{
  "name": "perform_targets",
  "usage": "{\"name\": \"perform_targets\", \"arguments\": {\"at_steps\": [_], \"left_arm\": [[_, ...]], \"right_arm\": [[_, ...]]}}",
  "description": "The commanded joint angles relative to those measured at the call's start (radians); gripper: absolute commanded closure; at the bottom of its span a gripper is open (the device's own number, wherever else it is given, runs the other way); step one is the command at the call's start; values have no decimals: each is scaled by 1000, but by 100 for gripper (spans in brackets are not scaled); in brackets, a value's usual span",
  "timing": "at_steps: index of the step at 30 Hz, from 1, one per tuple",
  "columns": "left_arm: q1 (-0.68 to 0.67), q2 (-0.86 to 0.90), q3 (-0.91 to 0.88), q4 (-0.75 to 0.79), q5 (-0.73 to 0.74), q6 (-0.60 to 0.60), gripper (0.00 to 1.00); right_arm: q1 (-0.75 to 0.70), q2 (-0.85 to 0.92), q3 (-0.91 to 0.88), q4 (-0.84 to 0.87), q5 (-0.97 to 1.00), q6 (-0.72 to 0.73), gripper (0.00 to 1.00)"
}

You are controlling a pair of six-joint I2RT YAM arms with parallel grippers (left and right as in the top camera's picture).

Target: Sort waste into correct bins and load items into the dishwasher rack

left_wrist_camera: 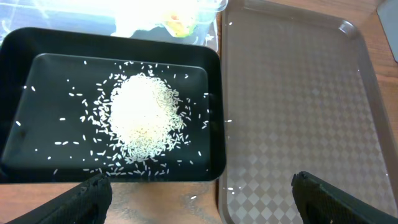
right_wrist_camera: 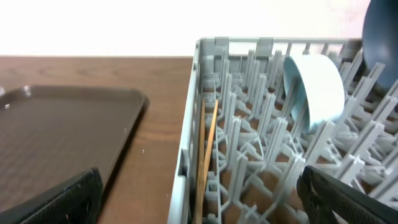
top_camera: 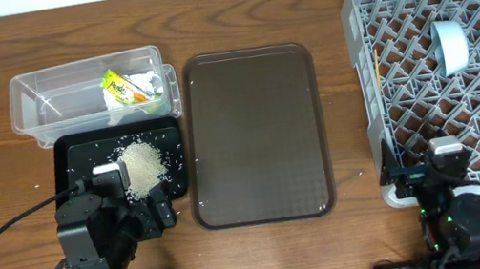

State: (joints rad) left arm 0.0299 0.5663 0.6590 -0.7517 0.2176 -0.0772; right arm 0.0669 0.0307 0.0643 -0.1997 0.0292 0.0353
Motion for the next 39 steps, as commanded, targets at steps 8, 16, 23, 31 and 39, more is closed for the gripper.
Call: {"name": "perform_targets", "arguments": {"at_steps": [8,16,23,31,39], "left_arm": [[-3,-4,-2,2,-2,10,5],[-3,-4,-2,2,-2,10,5],[-3,-4,-2,2,-2,10,4],[-3,-4,-2,2,-2,10,5],[-3,-4,-2,2,-2,10,5]], "right_arm": [[-75,-25,-59,270,-68,-18,1],[-77,-25,-59,124,-64,-29,1],[-77,-22,-59,128,-63,-29,1],[-77,-22,-59,128,-63,-29,1],[-77,-22,-59,128,-63,-29,1]]}}
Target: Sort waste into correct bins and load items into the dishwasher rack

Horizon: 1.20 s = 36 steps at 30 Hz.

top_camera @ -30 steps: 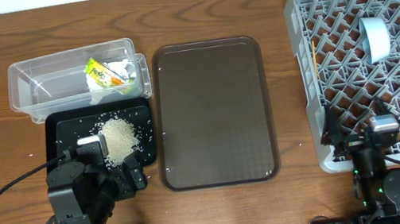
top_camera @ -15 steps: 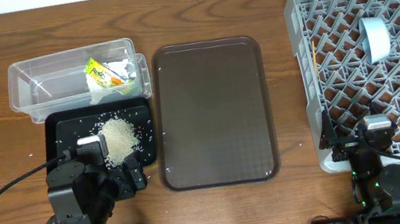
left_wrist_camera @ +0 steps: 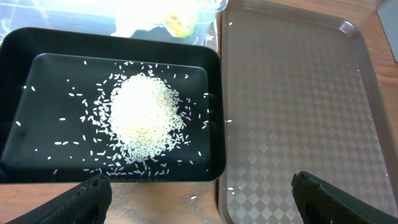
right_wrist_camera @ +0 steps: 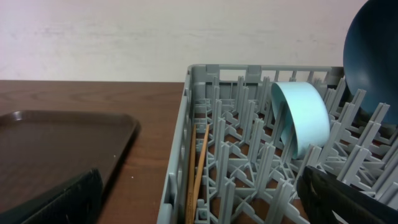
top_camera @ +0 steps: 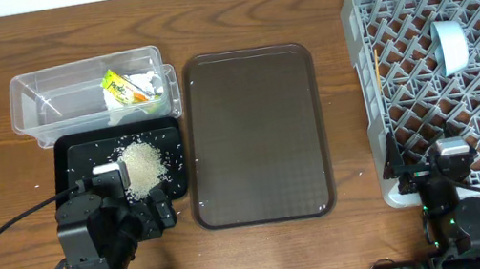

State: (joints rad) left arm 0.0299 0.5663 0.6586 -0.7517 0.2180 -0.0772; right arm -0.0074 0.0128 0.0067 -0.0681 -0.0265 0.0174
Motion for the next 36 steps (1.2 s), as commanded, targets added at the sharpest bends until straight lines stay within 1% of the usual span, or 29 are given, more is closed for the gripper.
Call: {"name": "perform_targets", "arguments": {"at_steps": [1,16,21,25,32,36], "left_arm": [[-3,-4,-2,2,-2,10,4],[-3,-10,-2,2,-3,10,4],[-3,-92,-5,-22,-7,17,4],[-3,-196,-58,-11,-23,21,4],[-3,-396,-262,124,-36,21,4],[-2,-467,-385,297,-56,22,4]], "right_arm": [[-3,-4,-1,-3,-7,-11,1],[-3,-4,-1,-3,-7,-11,1],[-3,-4,-1,-3,-7,-11,1],[-3,-4,-1,-3,-7,-11,1],[-3,-4,-1,-3,-7,-11,1],[-3,-4,-1,-3,-7,-11,1]]}}
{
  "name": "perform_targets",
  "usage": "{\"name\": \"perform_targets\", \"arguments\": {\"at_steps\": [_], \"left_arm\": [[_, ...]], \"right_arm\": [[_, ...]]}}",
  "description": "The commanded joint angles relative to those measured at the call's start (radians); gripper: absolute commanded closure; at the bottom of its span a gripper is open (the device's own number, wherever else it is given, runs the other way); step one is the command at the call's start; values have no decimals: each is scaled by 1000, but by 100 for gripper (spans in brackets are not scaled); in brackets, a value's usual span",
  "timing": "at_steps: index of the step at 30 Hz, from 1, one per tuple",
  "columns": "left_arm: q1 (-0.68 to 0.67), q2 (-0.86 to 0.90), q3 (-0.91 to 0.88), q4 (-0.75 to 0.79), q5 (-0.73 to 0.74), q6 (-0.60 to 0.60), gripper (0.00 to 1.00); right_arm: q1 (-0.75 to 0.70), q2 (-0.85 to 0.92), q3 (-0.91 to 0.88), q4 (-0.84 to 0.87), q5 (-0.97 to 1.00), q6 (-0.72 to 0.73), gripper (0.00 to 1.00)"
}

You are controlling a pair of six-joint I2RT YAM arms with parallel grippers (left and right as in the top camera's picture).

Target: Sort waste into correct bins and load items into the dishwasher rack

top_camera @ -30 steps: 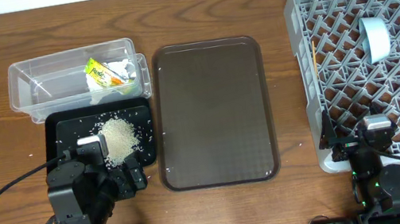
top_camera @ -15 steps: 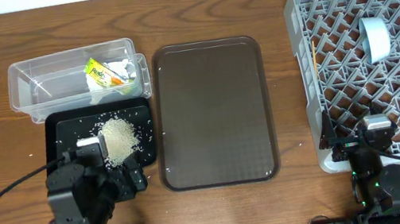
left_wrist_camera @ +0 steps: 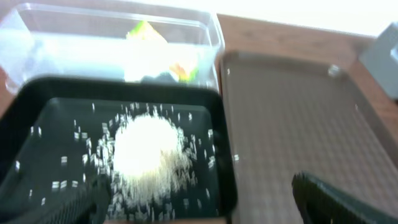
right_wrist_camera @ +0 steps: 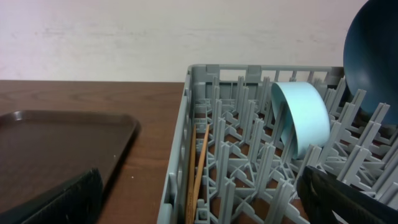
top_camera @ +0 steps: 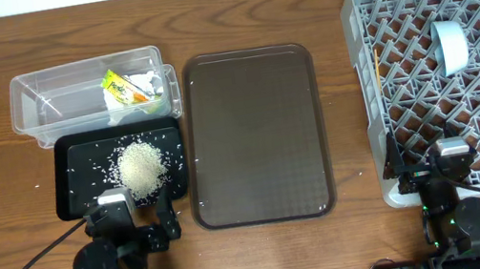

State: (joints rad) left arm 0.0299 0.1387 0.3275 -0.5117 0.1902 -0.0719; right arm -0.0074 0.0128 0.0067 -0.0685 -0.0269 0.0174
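The grey dishwasher rack stands at the right and holds a light blue cup, a dark blue bowl and wooden chopsticks along its left wall. A black tray carries a heap of rice. Behind it, a clear bin contains a yellow-green wrapper. My left gripper is open and empty just in front of the black tray, near the table's front edge. My right gripper is open and empty at the rack's near left corner.
A bare brown serving tray lies in the middle, between the black tray and the rack. A white item sits in the rack at the right edge. Loose rice grains are scattered on the table left of the black tray.
My left arm has drawn back from over the black tray's near right part to in front of it. Its camera is now tilted up and takes in the clear bin. The right arm has not moved.
First, both grippers were open, the left over the near part of the black tray, the right above the rack's near left corner. Then the right gripper sat lower and further back at that corner. Now the left has pulled back too. No object has moved.
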Motion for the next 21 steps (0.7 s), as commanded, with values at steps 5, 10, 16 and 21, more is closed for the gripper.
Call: {"name": "perform_targets", "arguments": {"at_steps": [5,10,16,21], "left_arm": [[-2,-101,-194,286,-57,16,4],[-2,-137,-307,481,-130,17,4],[-3,-137,-323,442,-160,41,4],[-3,-137,-323,444,-157,42,4]], "right_arm": [[-3,-4,-1,-3,-7,-11,1],[-3,-4,-1,-3,-7,-11,1],[-3,-4,-1,-3,-7,-11,1],[-3,-4,-1,-3,-7,-11,1]]}}
